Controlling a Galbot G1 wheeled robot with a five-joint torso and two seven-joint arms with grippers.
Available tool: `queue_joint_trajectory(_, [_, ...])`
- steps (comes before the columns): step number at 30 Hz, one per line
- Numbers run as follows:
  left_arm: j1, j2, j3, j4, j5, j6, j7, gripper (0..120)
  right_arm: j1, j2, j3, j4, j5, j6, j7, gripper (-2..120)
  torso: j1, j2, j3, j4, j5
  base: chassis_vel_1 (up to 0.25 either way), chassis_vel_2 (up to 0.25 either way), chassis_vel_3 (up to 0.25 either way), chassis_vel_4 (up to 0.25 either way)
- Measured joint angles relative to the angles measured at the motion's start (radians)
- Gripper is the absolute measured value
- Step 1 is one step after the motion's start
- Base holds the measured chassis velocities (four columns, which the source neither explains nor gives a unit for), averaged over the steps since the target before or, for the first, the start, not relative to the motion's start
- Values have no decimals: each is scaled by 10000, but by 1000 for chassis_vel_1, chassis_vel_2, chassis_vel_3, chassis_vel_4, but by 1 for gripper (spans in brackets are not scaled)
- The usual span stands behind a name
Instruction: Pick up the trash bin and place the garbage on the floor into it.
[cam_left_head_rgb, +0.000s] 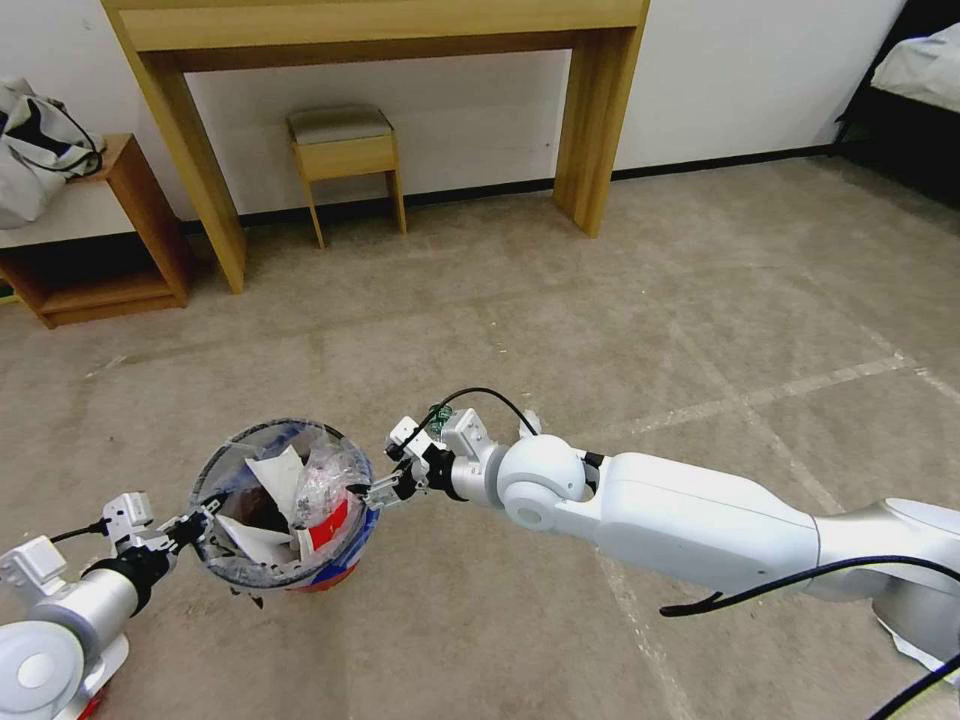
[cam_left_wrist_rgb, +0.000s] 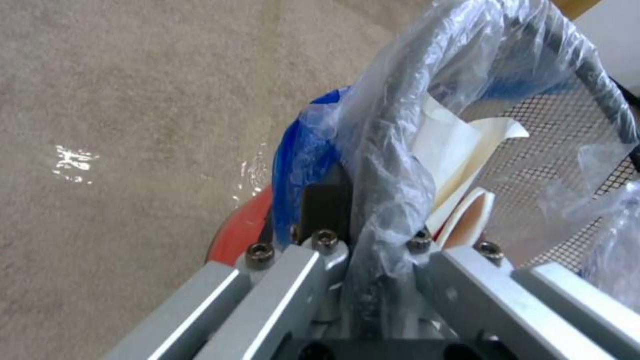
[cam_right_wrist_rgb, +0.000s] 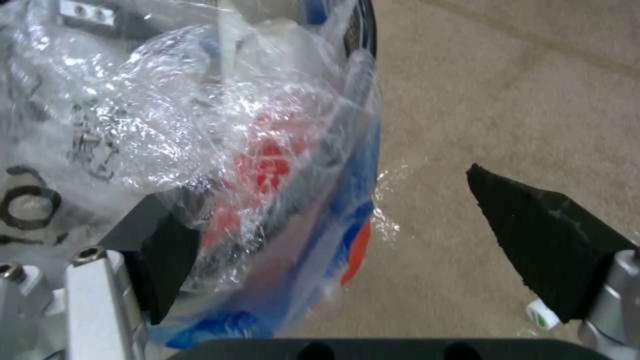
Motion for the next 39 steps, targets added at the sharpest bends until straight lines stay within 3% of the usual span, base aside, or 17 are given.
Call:
queue_joint_trajectory(16, [36, 3, -35, -52, -3, 0, 21, 1, 113, -139, -17, 380, 303, -100, 216, 93, 0, 0, 0, 0, 0, 0, 0, 0, 0])
queue_joint_trajectory(39, [84, 61, -143, -130, -121, -1, -11, 1, 39, -166, 186, 925, 1812, -649, 392, 93, 0, 0, 0, 0, -2, 0, 0, 0, 0])
